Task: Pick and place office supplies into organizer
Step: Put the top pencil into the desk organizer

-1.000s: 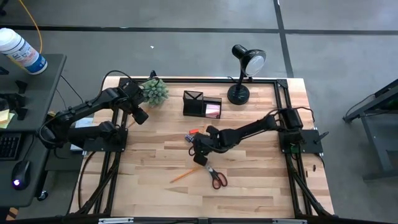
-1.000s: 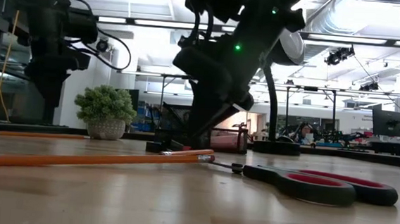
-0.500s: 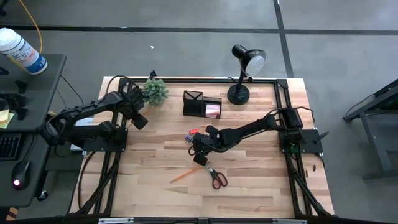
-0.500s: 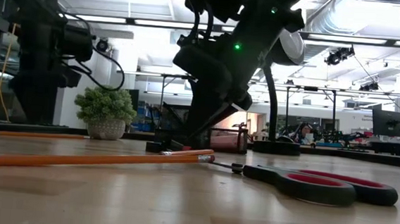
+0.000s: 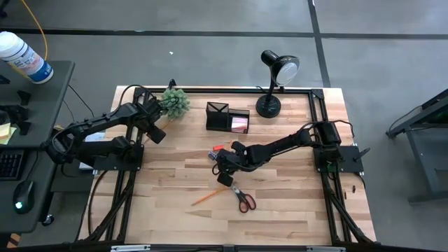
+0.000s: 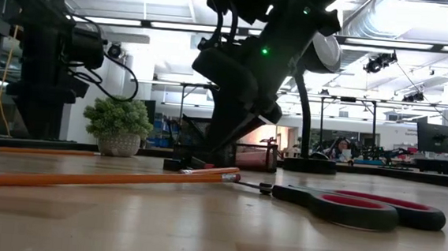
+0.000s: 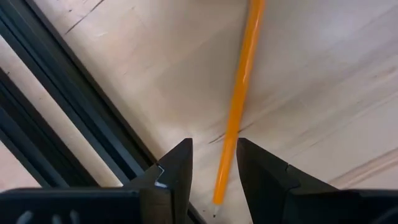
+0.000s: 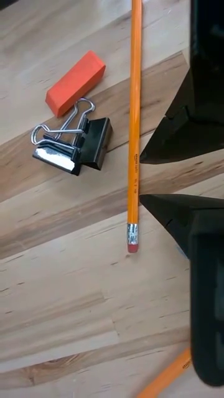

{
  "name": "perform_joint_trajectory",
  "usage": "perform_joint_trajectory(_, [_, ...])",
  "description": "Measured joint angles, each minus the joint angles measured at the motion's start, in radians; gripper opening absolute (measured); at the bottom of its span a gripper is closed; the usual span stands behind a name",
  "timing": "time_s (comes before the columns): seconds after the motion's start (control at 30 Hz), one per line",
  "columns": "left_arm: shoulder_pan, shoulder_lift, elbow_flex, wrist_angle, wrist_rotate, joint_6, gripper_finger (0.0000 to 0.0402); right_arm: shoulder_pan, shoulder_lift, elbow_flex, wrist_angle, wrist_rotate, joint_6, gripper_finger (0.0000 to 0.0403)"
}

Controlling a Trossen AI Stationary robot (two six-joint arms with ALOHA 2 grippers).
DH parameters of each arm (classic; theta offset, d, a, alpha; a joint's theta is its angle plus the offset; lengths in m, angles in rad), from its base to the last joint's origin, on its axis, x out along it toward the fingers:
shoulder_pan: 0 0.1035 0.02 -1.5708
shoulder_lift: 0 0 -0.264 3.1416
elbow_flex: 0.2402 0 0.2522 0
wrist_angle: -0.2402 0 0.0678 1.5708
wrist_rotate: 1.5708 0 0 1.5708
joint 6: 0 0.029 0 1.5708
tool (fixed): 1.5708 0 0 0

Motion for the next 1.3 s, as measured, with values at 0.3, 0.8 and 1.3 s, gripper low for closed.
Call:
perform_joint_trajectory(0.3, [0.000, 0.045, 0.000, 0.018, 0.000, 0.034, 0.0099, 0.000, -0.001, 0.002, 0.005, 0.000, -0.001, 0.0083])
perform_joint_trajectory(0.8, [0.000, 0.147, 0.000, 0.083, 0.020, 0.073, 0.0073, 0.000, -0.001, 0.002, 0.005, -0.019, -0.001, 0.0083])
perform_joint_trajectory(1.3, [0.000, 0.191, 0.000, 0.106, 0.021, 0.074, 0.0121, 0.000, -0.001, 0.002, 0.019, -0.019, -0.006, 0.0083])
